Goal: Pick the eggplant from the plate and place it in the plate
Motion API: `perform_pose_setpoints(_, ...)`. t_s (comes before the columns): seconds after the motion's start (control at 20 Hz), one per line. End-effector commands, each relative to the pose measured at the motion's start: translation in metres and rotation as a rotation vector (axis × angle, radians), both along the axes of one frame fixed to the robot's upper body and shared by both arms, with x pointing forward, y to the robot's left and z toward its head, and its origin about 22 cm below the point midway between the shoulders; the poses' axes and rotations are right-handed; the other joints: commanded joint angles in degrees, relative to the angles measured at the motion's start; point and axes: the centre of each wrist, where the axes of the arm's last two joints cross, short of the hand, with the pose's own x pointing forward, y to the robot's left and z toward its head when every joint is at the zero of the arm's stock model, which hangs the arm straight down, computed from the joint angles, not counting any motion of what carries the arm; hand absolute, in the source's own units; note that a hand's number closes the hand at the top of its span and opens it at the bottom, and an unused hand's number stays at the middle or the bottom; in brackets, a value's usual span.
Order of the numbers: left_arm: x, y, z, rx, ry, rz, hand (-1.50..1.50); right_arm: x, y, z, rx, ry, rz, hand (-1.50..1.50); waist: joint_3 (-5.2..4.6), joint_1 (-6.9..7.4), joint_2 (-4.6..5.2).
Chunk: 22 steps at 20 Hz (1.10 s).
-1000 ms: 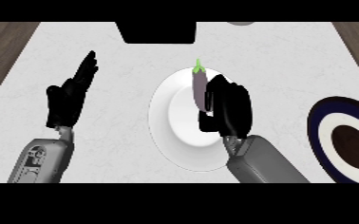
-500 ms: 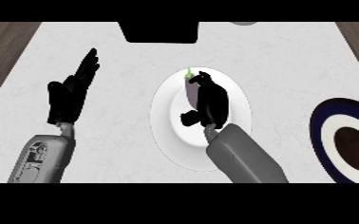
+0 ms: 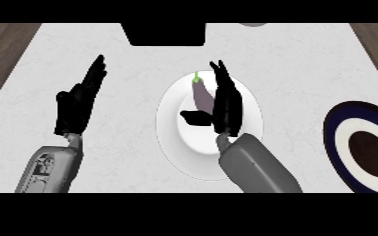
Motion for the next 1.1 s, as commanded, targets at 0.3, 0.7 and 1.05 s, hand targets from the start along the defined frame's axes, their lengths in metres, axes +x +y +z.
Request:
perform_pose_setpoints(0.3, -0.014, 0.02, -0.006, -0.01, 0.025, 0.028, 0.0, -0.05, -0.1, 0.025, 0.195, -0.141, -0.238, -1.5, -0.04, -1.84, -0.56)
perform_pose_setpoints(0.7, 0.003, -0.002, 0.0, -0.017, 0.0, 0.025, 0.0, -0.119, -0.184, 0.031, 0.226, -0.144, -0.227, -1.5, 0.01, -1.26, -0.13)
perform_pose_setpoints(1.05, -0.006, 0.022, -0.007, 0.012, 0.009, 0.012, 0.0, -0.146, -0.241, 0.016, 0.237, -0.137, -0.235, -1.5, -0.01, -0.8, -0.1)
